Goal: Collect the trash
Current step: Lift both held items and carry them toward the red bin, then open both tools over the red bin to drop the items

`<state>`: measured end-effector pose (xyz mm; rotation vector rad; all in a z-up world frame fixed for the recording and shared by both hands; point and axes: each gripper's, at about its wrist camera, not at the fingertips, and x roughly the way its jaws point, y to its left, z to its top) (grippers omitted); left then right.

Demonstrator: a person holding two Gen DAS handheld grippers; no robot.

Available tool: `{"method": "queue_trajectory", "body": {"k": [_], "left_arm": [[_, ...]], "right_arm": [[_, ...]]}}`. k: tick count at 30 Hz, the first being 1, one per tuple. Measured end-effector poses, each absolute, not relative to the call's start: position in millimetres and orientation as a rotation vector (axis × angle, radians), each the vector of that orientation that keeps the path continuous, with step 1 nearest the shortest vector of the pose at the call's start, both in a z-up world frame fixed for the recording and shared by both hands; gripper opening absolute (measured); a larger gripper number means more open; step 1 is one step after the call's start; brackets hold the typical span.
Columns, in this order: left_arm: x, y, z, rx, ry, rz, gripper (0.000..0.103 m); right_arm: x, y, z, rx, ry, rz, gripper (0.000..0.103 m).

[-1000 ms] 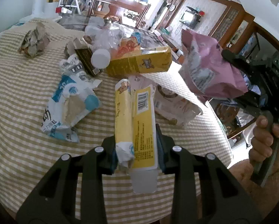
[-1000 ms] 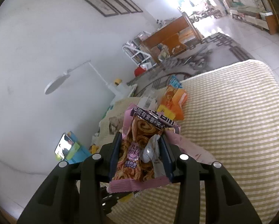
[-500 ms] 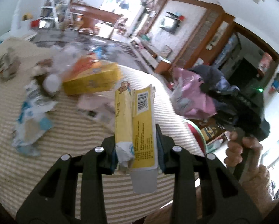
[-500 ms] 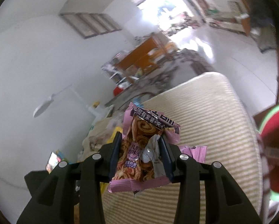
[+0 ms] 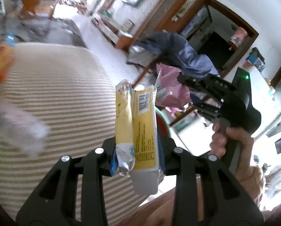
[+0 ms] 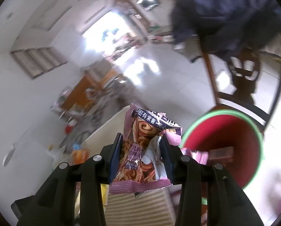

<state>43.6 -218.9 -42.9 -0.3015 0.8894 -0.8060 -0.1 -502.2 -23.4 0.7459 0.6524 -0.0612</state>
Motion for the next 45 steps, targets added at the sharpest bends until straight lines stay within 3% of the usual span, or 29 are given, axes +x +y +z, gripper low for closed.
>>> {"method": "queue_trajectory", "body": {"k": [7,14,34,36,38,39,45], "left_arm": [[63.8,-294.3,-61.8,-0.278,0.974,-0.872,0.032],[76.2,-319.0,-70.0,-0.211,1.006,-0.852,0.032],[87.1,-322.4,-90.6,-0.234,1.079,-0.811,0.034],[86.4,-325.9,-91.0,-0.226,1.081,-0.817,0.037],[85.8,-327.7,-90.5,-0.220,1.079,-0.818,0.057],[85.6,-326.2,-89.7,-0.228,1.072,-0.813,0.074],[83.3,-313.9,-84.6,-0.244,1.050,-0.801,0.076]], "right_arm": [[-16.5,-537.4,-29.4,0.801,0.615,-0.183,0.039],[-13.0,-537.1,-24.4,0.786,0.616,-0.187,0.039],[-12.1,-539.1,-23.9,0.791,0.615,-0.220,0.040],[-12.2,-539.5,-24.8,0.789,0.619,-0.236,0.044],[-12.1,-541.2,-26.7,0.789,0.625,-0.264,0.057],[-13.1,-542.8,-27.8,0.798,0.624,-0.278,0.062],[-12.7,-543.3,-29.0,0.797,0.636,-0.292,0.066]]}}
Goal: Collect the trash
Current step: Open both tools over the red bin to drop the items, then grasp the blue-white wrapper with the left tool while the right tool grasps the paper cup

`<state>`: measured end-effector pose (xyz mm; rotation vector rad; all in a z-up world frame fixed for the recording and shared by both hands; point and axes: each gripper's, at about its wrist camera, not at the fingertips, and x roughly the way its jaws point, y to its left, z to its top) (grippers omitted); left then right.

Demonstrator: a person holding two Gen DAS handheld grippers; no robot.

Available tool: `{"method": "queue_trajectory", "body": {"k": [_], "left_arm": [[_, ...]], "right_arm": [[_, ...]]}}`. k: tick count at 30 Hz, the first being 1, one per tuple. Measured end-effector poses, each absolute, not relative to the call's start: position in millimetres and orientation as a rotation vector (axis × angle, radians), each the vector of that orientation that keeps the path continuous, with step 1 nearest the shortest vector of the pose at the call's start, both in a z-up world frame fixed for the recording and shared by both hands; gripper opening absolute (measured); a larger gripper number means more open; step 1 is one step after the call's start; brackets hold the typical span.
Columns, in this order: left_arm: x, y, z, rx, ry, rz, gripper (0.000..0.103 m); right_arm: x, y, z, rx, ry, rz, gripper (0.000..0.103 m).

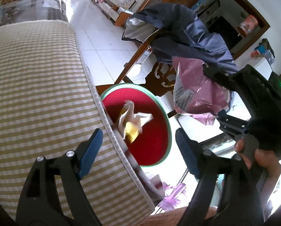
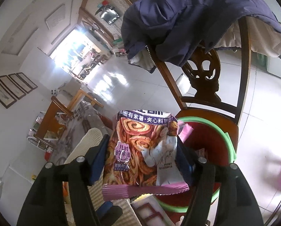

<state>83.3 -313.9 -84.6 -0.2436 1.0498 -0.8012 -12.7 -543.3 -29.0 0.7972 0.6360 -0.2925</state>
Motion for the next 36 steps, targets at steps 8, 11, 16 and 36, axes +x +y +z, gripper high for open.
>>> {"method": "queue_trajectory", "body": {"k": [8,11,16,36], "left_arm": [[68.4,-288.6,-80.6,-0.218,1.022,-0.783,0.079],[60.7,-269.1,-73.9,-0.213,0.997,-0.764,0.079],[49.8,-206.8,-49.9,-0.198,0.917,-0.654,0.079],[58.7,67.5,-97.6,-0.383,1.016,0.059,0.082]], "right_arm": [[-8.6,-542.3,-31.4,0.788,0.654,-0.320,0.088],[-6.4,-537.7,-29.9,0.778,0.654,-0.310,0.088],[5.2,-516.6,-25.7,0.721,0.677,-0.271,0.088],[51.8,-397.7,-14.2,0.446,0.773,-0.074,0.088]]}}
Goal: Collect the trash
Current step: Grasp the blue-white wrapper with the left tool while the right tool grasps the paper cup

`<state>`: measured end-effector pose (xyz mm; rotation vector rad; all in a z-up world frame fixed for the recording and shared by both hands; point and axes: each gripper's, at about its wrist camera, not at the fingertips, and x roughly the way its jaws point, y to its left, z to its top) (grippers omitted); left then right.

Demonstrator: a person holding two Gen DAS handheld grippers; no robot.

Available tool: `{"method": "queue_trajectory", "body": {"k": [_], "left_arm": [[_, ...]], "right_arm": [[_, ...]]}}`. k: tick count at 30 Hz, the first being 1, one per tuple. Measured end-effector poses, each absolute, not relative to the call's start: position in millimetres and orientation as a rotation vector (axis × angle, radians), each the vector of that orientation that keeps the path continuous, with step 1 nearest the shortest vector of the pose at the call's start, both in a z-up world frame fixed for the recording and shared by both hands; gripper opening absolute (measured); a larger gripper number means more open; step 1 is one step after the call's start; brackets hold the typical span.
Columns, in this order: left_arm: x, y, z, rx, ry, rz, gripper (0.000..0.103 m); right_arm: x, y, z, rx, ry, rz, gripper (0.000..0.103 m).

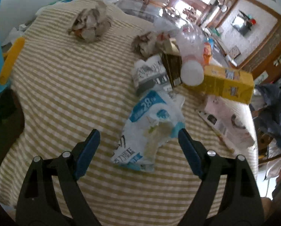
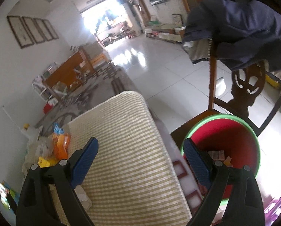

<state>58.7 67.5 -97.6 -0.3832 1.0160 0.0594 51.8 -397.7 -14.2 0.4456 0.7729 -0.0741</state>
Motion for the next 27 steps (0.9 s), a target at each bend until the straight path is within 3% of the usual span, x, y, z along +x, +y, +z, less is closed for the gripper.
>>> {"method": "queue_trajectory", "body": {"k": [3,5,7,8,22,27], "left_arm": [[61.4,51.5,-102.0,-0.342,1.036,0.022,0.082],[62.8,41.7,-102.7,-0.314,1.041,0.004,0.074],[62.8,31.1,-101.3,-0.286,1.040,-0.015,0.041],[64.0,30.7,-101.7,-0.294,1.042,-0.034,0.039],[44.3,72.4,-42.5,-0.465,0.792,-0.097,0.036],[32.0,107.1,-27.0,-0.534,0.703,-0.024,0.036]], "right_arm": [[55.2,-384.7,-13.8,0.416,0.779,-0.048,0.088],[55.4,-378.6,-13.3,0.407,0.781,-0.040,0.088],[56.4,-371.5,-12.9,0.391,0.783,-0.029,0.088],[56.4,-369.1,-12.5,0.389,0.783,-0.025,0.088],[48.7,-307.3,1.8,0.257,0.700,0.109,0.088],[26.3,-232.0,11.6,0.138,0.635,0.293,0.089]]}}
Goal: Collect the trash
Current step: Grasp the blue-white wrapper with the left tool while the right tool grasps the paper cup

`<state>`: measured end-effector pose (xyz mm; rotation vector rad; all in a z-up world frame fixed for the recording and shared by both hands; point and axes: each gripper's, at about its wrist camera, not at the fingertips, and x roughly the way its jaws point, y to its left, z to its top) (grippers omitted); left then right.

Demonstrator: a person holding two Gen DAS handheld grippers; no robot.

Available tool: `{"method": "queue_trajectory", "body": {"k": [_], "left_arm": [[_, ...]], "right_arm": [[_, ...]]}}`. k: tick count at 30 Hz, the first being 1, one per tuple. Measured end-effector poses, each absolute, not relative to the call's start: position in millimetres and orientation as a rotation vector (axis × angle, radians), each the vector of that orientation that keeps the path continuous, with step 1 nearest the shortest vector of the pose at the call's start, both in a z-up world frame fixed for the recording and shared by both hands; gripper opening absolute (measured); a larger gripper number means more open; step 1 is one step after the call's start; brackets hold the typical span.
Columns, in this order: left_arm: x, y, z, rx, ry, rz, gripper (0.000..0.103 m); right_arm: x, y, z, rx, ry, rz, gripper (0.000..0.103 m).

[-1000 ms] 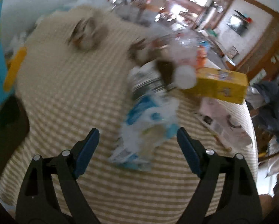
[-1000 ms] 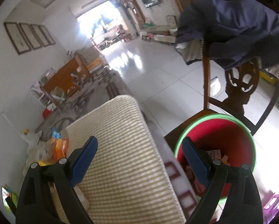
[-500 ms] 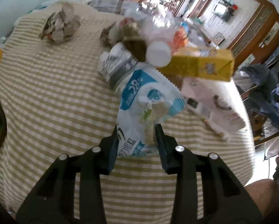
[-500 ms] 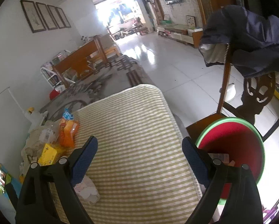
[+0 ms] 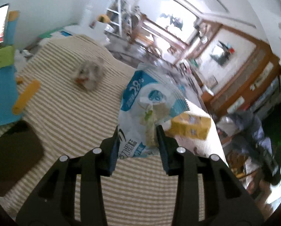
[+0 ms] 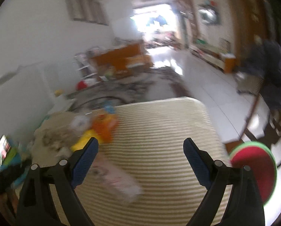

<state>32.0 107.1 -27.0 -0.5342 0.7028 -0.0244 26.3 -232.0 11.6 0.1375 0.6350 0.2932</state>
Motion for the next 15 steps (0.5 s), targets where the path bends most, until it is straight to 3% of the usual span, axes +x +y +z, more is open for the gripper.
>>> {"method": "queue_trajectory", "body": {"k": [9,15], "left_arm": [[12.9,128.9,-20.0,-0.606,0.647,-0.043,0.036],[12.3,142.6,-25.5,-0.650,0.650,-0.039,0.036]], "right_arm": [[36.7,-69.4,-39.1,-0.083,0.821,0.568,0.090],[72.6,-15.0,-76.8,-0.226,0.886,0.531,0.090]]}}
